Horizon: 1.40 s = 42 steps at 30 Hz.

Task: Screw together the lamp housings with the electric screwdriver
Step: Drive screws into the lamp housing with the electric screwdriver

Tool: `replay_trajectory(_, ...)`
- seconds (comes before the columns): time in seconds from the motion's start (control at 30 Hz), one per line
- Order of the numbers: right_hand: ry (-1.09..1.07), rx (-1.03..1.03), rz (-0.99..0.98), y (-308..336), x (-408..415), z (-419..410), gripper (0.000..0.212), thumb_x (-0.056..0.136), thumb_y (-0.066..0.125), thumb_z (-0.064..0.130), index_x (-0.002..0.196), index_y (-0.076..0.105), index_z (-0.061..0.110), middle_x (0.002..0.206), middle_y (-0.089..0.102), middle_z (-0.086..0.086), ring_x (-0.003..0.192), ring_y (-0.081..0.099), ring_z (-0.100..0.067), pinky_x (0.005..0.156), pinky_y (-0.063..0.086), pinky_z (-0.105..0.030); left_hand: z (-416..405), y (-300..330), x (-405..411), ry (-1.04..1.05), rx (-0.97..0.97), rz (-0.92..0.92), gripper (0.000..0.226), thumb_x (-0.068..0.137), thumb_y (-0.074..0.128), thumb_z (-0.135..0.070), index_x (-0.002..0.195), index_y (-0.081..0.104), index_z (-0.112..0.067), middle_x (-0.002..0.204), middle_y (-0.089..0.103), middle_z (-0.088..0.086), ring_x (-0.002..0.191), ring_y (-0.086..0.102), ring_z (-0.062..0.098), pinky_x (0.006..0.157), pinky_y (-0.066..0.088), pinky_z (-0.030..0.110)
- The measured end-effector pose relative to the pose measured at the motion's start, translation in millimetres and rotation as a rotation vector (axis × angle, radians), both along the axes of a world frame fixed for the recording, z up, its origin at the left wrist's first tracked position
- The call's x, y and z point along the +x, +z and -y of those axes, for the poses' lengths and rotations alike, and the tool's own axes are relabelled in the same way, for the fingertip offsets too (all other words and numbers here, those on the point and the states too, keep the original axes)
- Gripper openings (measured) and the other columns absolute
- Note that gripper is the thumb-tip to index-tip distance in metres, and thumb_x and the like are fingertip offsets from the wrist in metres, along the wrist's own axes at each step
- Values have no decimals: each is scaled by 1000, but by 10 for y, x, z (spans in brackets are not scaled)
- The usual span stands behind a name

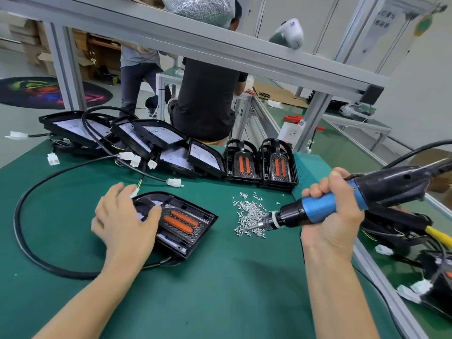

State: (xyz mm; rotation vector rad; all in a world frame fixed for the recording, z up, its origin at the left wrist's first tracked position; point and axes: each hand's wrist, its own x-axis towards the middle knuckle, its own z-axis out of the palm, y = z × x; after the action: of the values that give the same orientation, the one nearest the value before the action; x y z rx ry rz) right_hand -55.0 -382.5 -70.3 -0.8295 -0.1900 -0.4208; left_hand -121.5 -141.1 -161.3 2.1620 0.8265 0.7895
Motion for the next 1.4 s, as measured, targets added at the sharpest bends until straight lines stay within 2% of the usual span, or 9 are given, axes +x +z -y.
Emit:
replay_trajectory(0.17,-64,22,-1,1,-8,62,12,73,61,11,81,54,16,53,48,6,46,47,-9,55,45,-22,333,461,295,-435,239,84,18,81,67,-19,98,69,-24,105,67,-6,107,54,20,96,34,35)
replay_trajectory(0.37,-95,31,-14,-33,-31,162,12,74,61,10,81,53,16,55,48,6,48,47,-9,56,46,-21,891,470,743,-814,581,-332,17,89,57,-17,88,71,-27,93,71,-8,92,60,15,83,24,31)
replay_trajectory(0.53,-106,36,-3,-52,-22,263,12,75,62,9,81,54,16,54,49,5,47,47,-9,56,46,-22,1066,301,897,-830,732,-527,25,83,55,-2,77,53,-26,83,65,-2,90,62,21,82,23,35)
replay_trajectory(0.63,-103,42,-5,-69,-22,301,11,75,62,9,80,55,16,55,50,5,47,48,-9,55,46,-22,1097,219,915,-810,749,-563,25,83,56,-1,77,50,-25,78,57,-3,77,52,22,85,24,35)
replay_trajectory(0.93,-87,46,-24,-118,-24,320,15,74,64,8,81,56,17,58,49,5,48,48,-9,55,46,-22,1157,120,841,-756,810,-512,36,79,52,6,63,35,-21,68,50,-2,70,40,24,77,23,32)
replay_trajectory(1.07,-85,43,-29,-131,-29,324,15,73,65,8,82,56,17,58,50,4,48,49,-10,55,47,-22,1170,96,822,-758,817,-511,28,79,49,6,70,44,-20,58,39,-3,60,43,22,83,29,32)
replay_trajectory(1.17,-81,42,-34,-137,-33,327,15,73,65,8,82,57,17,58,51,4,48,49,-10,55,47,-21,1203,86,830,-771,842,-490,36,78,49,8,61,31,-17,56,35,0,50,30,16,77,25,33)
replay_trajectory(1.3,-88,25,-36,-131,-44,359,13,74,65,9,81,57,17,58,50,5,48,50,-10,56,48,-22,1219,60,841,-744,814,-491,39,71,47,14,59,26,-16,58,36,2,52,27,17,73,25,31)
replay_trajectory(1.4,-88,25,-34,-125,-52,384,13,74,64,9,81,56,17,57,49,5,49,49,-10,56,47,-21,1207,10,848,-706,811,-508,31,73,50,12,64,34,-13,81,54,6,70,44,23,73,26,32)
